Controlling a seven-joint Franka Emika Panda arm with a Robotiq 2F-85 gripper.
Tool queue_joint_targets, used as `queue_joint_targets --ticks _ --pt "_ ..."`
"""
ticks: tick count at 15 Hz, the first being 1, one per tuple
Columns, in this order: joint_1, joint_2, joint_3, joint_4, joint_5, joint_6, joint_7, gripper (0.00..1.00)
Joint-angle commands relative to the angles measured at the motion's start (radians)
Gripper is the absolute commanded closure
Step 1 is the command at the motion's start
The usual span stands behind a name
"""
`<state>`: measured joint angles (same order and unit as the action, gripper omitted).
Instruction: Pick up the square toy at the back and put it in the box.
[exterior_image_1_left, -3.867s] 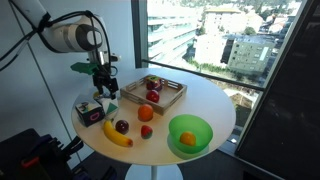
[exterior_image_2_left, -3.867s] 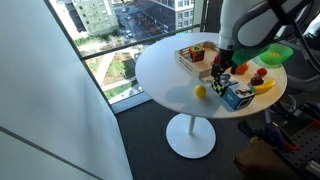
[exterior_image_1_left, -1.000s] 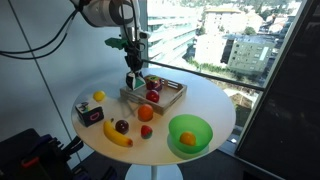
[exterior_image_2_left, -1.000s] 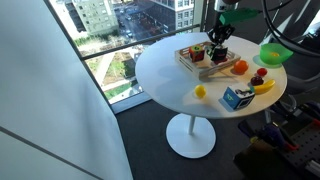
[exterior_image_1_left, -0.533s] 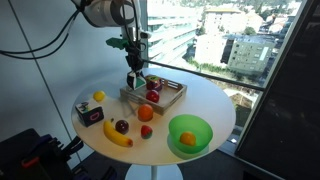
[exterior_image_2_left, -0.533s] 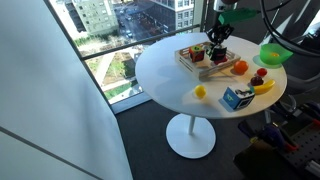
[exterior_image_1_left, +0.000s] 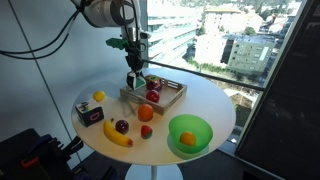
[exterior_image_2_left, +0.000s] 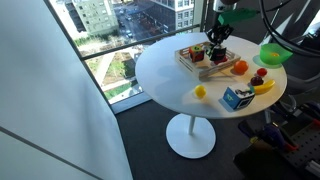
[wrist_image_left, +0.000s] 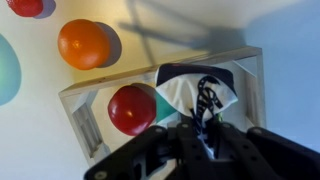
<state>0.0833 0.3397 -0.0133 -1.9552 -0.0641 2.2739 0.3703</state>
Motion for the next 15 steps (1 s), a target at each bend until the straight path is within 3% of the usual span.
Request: queue_joint_targets --ticks 1,12,13,14,15 --pt "0.009 0.025 -0.008 0.047 -0.003 -0.010 0.013 0.92" --pt "0.026 0.123 -0.020 0.120 -0.020 0.055 0.020 0.92" --pt "0.030 0.132 -0.023 0.123 -0.024 0.060 0.020 0.89" --pt "0.034 0.141 -0.027 0.127 -0.029 0.066 0.023 0.58" --pt "0.039 0.146 -0.030 0.129 -0.031 0.066 0.025 0.56"
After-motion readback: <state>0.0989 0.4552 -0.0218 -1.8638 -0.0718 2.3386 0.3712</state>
